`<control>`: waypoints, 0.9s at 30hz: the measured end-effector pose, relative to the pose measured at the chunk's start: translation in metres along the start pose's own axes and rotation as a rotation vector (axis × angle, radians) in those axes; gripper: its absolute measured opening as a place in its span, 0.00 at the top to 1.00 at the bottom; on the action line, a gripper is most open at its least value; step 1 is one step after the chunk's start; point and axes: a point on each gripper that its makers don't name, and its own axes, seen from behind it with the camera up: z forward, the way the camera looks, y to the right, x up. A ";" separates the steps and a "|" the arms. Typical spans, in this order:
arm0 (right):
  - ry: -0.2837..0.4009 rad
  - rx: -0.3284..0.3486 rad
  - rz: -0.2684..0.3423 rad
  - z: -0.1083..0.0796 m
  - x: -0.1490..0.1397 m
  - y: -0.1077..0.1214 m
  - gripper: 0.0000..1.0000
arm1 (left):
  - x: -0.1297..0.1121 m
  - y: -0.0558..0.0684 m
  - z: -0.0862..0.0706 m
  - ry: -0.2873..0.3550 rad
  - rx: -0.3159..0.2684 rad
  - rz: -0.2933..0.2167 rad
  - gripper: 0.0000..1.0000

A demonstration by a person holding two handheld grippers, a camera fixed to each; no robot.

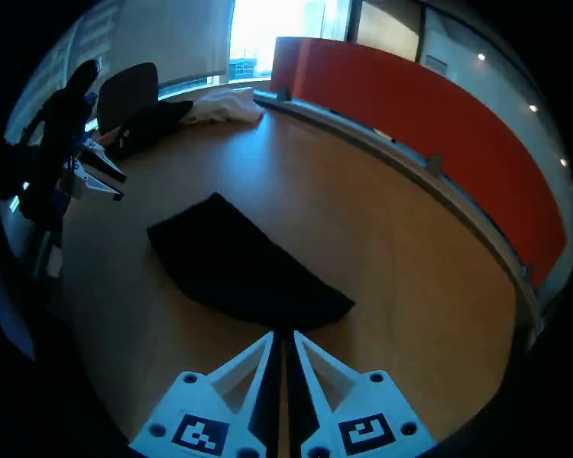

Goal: Fold towel

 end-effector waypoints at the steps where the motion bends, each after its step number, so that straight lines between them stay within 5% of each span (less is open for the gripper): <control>1: 0.004 -0.003 -0.004 -0.002 0.003 0.001 0.95 | 0.000 0.000 0.000 0.001 0.000 0.000 0.24; 17: 0.055 -0.056 -0.073 -0.041 0.036 0.023 0.95 | 0.008 0.005 0.001 0.014 -0.007 0.011 0.24; 27: 0.066 -0.058 -0.097 -0.049 0.045 0.024 0.95 | 0.009 0.007 0.001 0.015 -0.008 0.013 0.24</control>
